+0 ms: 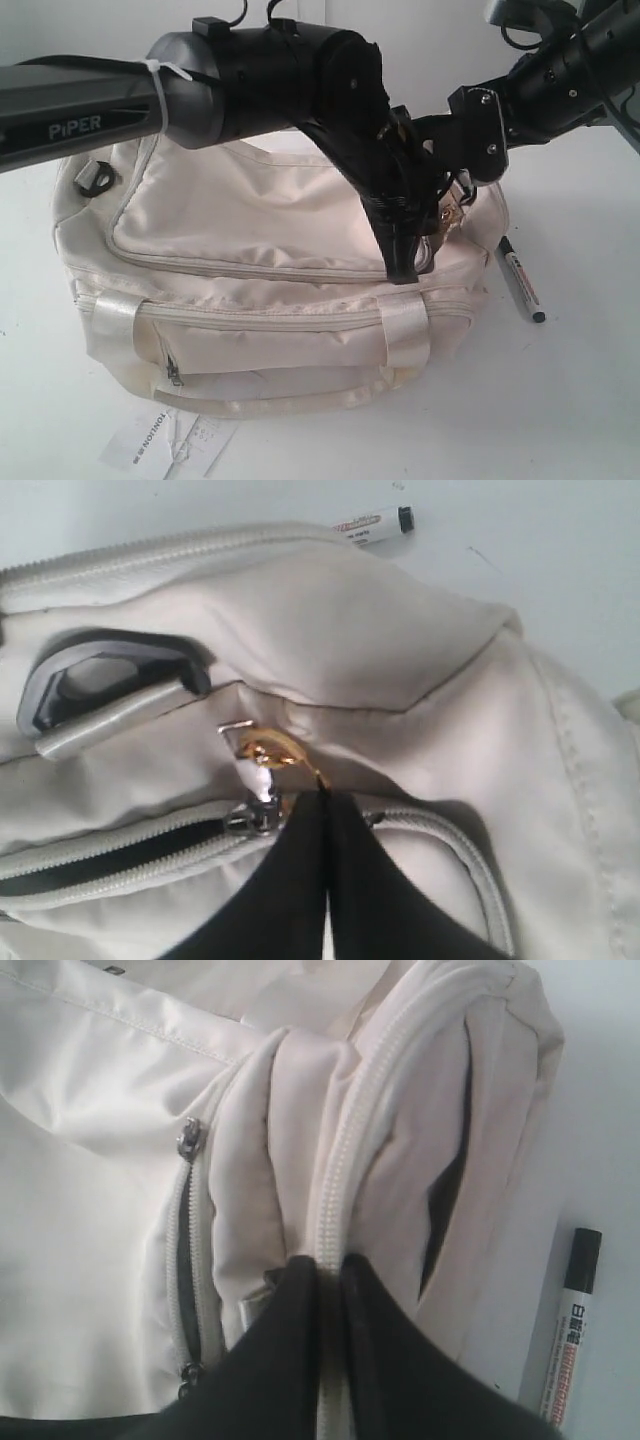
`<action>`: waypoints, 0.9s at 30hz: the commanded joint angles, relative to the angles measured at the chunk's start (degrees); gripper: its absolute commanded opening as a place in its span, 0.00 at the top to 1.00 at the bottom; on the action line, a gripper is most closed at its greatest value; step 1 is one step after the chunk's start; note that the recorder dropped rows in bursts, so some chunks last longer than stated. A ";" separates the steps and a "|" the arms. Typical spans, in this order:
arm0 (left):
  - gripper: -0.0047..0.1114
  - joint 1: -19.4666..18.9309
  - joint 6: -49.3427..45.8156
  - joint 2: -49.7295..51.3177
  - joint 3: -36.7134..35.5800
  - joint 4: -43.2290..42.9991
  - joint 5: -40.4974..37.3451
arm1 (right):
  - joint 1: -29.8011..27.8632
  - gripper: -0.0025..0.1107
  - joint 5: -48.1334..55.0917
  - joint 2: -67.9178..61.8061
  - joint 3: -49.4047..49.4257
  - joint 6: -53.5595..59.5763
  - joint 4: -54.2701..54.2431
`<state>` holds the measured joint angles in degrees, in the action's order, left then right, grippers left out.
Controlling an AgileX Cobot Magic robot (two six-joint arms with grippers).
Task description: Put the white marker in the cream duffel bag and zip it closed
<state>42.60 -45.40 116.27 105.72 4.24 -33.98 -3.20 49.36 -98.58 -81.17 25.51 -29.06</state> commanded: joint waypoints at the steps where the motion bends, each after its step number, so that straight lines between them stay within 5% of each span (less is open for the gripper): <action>1: 0.96 0.12 1.94 -1.00 0.04 0.38 -2.86 | -0.16 0.98 0.78 0.12 -0.23 0.64 0.07; 12: 0.96 0.82 4.91 -1.00 0.04 0.97 -5.15 | -0.16 0.98 0.90 -0.26 -0.23 0.64 0.07; 19: 0.54 0.70 4.76 -0.39 0.04 0.19 0.79 | -0.16 0.98 0.90 -0.25 -0.23 0.64 -0.57; 27: 0.53 0.70 -10.30 1.79 0.04 -0.53 -0.33 | -0.16 0.98 0.90 -0.25 -0.23 0.64 -0.97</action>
<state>43.13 -52.96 117.77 105.72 3.31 -32.88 -3.20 49.49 -98.58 -81.17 25.64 -29.51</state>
